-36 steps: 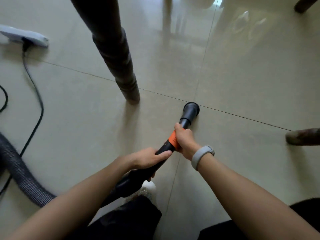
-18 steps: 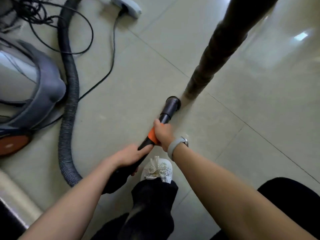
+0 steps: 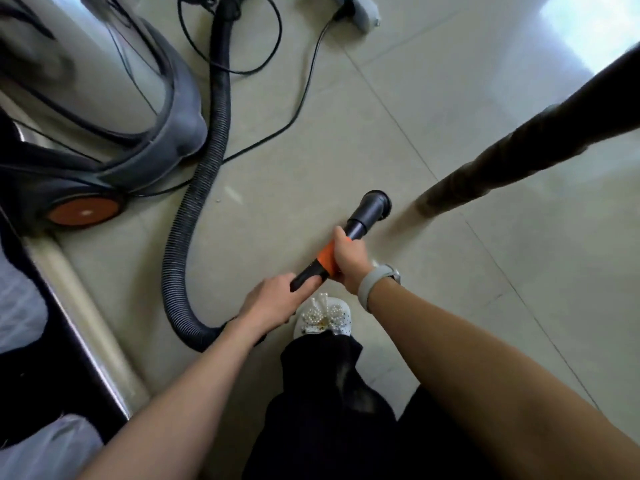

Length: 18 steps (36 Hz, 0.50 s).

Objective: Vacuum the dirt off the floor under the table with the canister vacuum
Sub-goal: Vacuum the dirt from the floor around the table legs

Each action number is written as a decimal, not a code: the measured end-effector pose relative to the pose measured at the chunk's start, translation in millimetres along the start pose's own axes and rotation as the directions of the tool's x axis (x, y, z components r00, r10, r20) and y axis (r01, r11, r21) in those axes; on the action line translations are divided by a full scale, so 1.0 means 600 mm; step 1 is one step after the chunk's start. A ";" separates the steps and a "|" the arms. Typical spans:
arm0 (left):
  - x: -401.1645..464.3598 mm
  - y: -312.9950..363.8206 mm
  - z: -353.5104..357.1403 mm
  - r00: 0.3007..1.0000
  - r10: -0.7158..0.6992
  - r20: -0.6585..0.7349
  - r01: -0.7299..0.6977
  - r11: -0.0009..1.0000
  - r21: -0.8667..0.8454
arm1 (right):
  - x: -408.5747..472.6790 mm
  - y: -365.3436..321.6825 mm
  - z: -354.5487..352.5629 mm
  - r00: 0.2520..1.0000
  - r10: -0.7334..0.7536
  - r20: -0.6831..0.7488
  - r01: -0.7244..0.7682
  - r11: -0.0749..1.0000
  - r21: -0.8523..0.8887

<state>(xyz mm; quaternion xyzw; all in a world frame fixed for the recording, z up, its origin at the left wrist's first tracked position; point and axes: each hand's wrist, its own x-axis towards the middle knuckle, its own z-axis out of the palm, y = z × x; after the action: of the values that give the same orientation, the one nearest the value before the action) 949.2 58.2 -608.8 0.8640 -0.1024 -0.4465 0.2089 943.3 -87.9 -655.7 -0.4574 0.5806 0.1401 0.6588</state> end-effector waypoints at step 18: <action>-0.149 -0.099 -0.136 0.884 -0.417 -0.213 0.330 0.878 -0.347 | -0.204 -0.073 0.253 0.911 0.195 0.362 -0.035 0.915 -0.402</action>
<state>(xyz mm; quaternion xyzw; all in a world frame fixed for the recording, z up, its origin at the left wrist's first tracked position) 963.5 165.6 -528.5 0.8798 0.1678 -0.3614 0.2594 1036.3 47.3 -541.2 -0.5049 0.4229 0.3805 0.6492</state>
